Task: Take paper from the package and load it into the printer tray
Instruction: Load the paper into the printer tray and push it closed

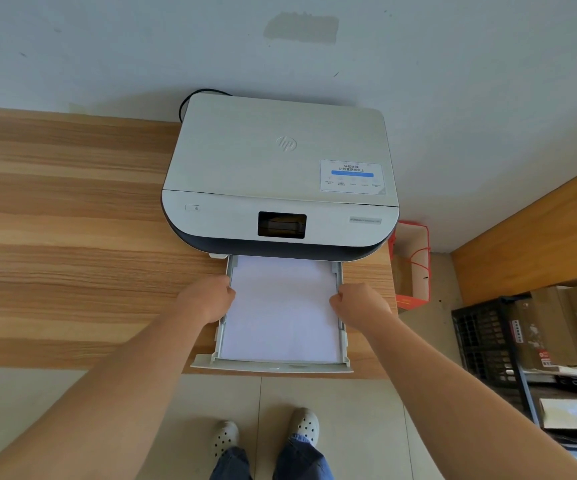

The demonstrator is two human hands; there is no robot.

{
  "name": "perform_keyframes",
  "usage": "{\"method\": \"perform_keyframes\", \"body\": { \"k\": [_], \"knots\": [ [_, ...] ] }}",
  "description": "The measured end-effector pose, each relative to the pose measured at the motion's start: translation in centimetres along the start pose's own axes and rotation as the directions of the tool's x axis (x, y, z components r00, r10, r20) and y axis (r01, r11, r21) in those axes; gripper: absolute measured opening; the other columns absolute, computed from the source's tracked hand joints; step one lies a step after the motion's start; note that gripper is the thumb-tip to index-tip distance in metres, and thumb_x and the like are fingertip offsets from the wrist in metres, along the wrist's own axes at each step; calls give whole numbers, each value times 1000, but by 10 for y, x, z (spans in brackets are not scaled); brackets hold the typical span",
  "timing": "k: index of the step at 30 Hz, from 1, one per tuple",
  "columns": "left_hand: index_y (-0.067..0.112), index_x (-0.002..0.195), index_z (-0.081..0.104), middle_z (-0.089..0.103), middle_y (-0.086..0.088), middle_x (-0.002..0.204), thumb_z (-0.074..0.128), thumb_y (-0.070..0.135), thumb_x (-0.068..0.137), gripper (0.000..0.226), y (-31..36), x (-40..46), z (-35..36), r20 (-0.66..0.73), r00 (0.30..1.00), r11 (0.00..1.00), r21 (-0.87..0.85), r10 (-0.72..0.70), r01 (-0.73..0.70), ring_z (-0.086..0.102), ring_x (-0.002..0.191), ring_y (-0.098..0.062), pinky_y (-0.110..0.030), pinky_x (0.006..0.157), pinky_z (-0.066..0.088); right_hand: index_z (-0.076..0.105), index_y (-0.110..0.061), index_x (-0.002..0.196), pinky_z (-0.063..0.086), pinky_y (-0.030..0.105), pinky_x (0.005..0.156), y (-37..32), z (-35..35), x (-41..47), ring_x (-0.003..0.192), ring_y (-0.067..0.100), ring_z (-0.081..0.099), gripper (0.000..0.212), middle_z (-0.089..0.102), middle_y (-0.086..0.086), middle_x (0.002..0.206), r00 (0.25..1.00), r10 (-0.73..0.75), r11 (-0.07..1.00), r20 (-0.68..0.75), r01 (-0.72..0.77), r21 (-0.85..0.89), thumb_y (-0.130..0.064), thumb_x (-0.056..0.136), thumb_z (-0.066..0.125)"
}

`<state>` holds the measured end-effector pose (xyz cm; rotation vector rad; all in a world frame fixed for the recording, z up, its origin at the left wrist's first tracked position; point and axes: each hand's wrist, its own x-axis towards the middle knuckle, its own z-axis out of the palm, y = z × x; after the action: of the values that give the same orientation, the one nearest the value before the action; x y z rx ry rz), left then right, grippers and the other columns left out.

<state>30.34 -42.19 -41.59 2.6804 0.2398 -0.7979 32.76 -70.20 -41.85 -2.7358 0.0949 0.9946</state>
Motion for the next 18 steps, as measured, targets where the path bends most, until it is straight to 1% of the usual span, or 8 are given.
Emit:
{"method": "perform_keyframes", "body": {
  "k": [3,4,7,9,13,16,18],
  "knots": [
    [22,74,46,54,0,77,37,25,99,27,-2,-2,-1,4,1000,1000,-3,9,-9,49,67,-12,-26,55,35,46,-18,71,40,28,55,3,0,-2,67,19,51,22,52,3,76,1000,-10,1000,-20,10,3,-24,89,35],
    [22,75,46,54,0,77,37,24,99,26,-1,-3,0,10,1000,1000,-8,9,-9,49,67,-11,-26,55,35,45,-18,71,41,29,56,2,1,-2,66,19,51,22,53,3,76,1000,-8,1000,-22,8,4,-24,90,35],
    [18,84,50,54,-1,81,36,23,99,21,0,-2,2,21,1000,1000,-17,8,-7,50,71,-13,-27,58,36,51,-16,82,41,29,56,-1,2,-1,66,18,51,19,53,3,75,999,16,1000,-31,-16,5,-22,90,36],
    [16,87,51,55,-2,82,35,22,99,21,1,-1,3,20,1000,1000,-20,1,-1,50,72,-14,-27,59,37,53,-15,86,41,29,56,-3,3,-1,68,20,53,18,53,3,75,999,36,999,-34,-36,10,-21,90,36],
    [15,90,53,57,-4,85,35,21,99,21,1,0,5,26,1000,999,-40,-9,10,53,74,-15,-27,60,39,52,-15,87,46,33,62,-6,4,-2,71,22,55,16,53,4,75,997,68,997,-21,-67,25,-18,90,37],
    [16,91,52,55,-1,81,36,24,100,20,1,-2,4,18,1000,999,-46,6,-6,52,72,-13,-27,59,39,52,-15,88,46,32,62,-5,5,-3,72,22,56,17,55,5,77,998,60,998,-27,-60,22,-19,91,36],
    [17,89,49,52,1,77,37,31,100,22,1,-6,4,15,1000,998,-69,9,-8,49,68,-12,-27,57,36,50,-15,86,45,32,61,-2,5,-3,67,18,54,18,56,6,79,1000,24,1000,-19,-24,8,-22,93,34]
  ]
}}
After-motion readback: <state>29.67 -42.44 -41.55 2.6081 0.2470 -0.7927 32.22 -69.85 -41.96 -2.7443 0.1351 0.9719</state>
